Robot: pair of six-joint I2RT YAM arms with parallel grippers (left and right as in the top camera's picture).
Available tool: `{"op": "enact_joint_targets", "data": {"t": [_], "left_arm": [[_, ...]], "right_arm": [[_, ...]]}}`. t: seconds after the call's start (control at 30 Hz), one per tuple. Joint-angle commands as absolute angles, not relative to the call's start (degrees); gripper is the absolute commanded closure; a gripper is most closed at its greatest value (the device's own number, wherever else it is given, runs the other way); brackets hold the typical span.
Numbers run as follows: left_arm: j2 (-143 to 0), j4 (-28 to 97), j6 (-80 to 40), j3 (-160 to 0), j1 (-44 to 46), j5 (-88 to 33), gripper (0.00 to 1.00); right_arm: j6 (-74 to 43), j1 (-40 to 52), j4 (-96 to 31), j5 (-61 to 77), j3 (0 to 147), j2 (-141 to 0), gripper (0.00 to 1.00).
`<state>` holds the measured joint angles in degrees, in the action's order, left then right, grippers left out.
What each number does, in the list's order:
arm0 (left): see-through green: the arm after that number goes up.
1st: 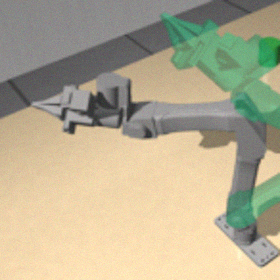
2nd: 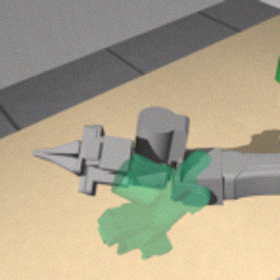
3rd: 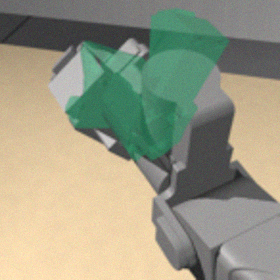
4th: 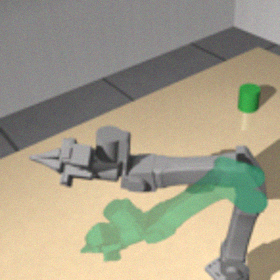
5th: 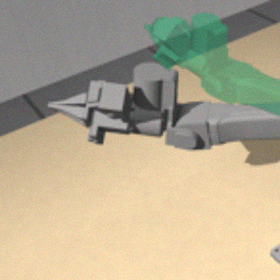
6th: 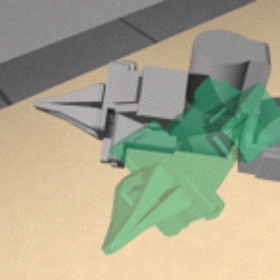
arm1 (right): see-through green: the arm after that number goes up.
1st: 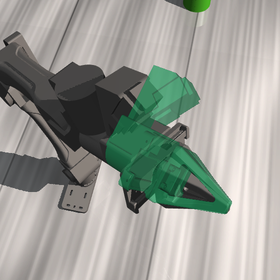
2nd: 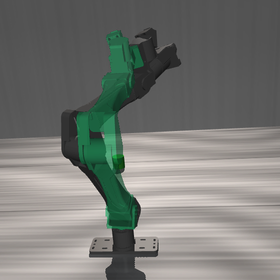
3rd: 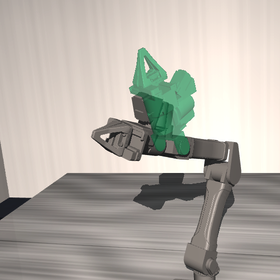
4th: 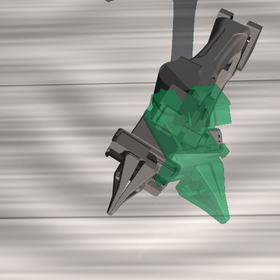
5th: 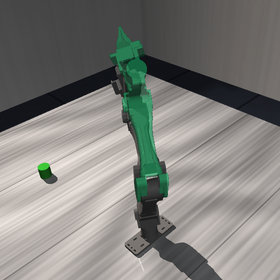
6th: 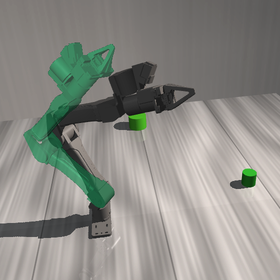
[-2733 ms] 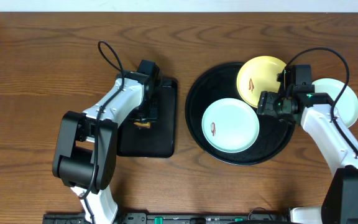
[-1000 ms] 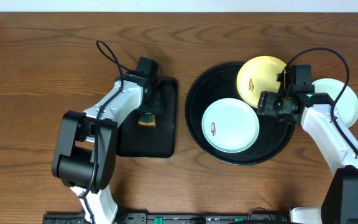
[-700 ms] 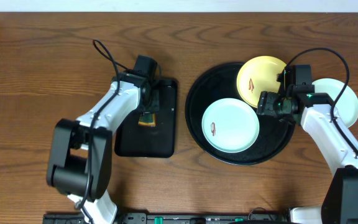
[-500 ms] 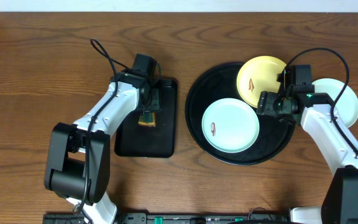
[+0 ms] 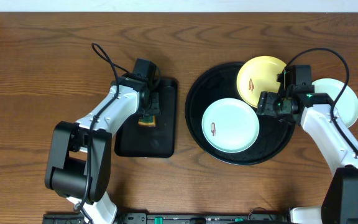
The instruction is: Clean dirty plates on tray and stack at the side
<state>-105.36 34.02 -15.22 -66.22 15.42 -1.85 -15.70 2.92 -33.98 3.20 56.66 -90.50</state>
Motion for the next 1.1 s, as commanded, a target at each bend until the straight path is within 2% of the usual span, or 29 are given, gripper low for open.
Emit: {"op": "enact_joint_targets", "data": {"t": [0.0, 0.03, 0.07, 0.13, 0.17, 0.27, 0.3, 0.37, 0.4, 0.77, 0.87, 1.07], "left_arm": [[-106.2, 34.2, -15.3, -65.9, 15.2, -2.6, 0.4], [-106.2, 34.5, -15.3, -65.9, 15.3, -2.6, 0.4], [-106.2, 34.7, -15.3, -65.9, 15.3, -2.6, 0.35], [-106.2, 34.9, -15.3, -65.9, 15.3, -2.5, 0.14], [-106.2, 34.9, -15.3, -65.9, 15.3, -2.5, 0.09], [-106.2, 34.9, -15.3, -65.9, 15.3, -2.5, 0.09], [-106.2, 34.9, -15.3, -65.9, 15.3, -2.6, 0.14], [-106.2, 34.9, -15.3, -65.8, 15.4, -2.6, 0.3], [-106.2, 34.9, -15.4, -65.8, 15.4, -2.6, 0.34], [-106.8, 33.6, -15.3, -63.7, 15.3, -2.4, 0.35], [-106.6, 32.7, -15.3, -63.7, 15.2, -1.1, 0.44], [-105.6, 32.4, -15.3, -64.6, 15.1, -0.8, 0.45]], "right_arm": [[-15.6, 2.3, -33.9, 3.2, 56.4, -91.1, 0.22], [-15.6, 2.3, -33.9, 3.2, 56.4, -91.1, 0.23], [-15.6, 2.3, -33.9, 3.2, 56.4, -91.1, 0.22], [-15.6, 2.3, -33.9, 3.2, 56.4, -91.1, 0.22], [-15.6, 2.3, -33.9, 3.2, 56.4, -91.1, 0.22], [-15.6, 2.3, -33.9, 3.2, 56.4, -91.1, 0.22], [-15.6, 2.3, -33.9, 3.2, 56.4, -91.1, 0.22], [-15.6, 2.3, -33.9, 3.2, 56.4, -91.1, 0.22], [-15.6, 2.3, -33.9, 3.2, 56.4, -91.1, 0.22], [-15.6, 2.3, -33.9, 3.2, 56.4, -91.1, 0.22], [-15.6, 2.3, -33.9, 3.2, 56.4, -91.1, 0.22], [-15.6, 2.3, -33.9, 3.2, 56.4, -91.1, 0.22]]}}
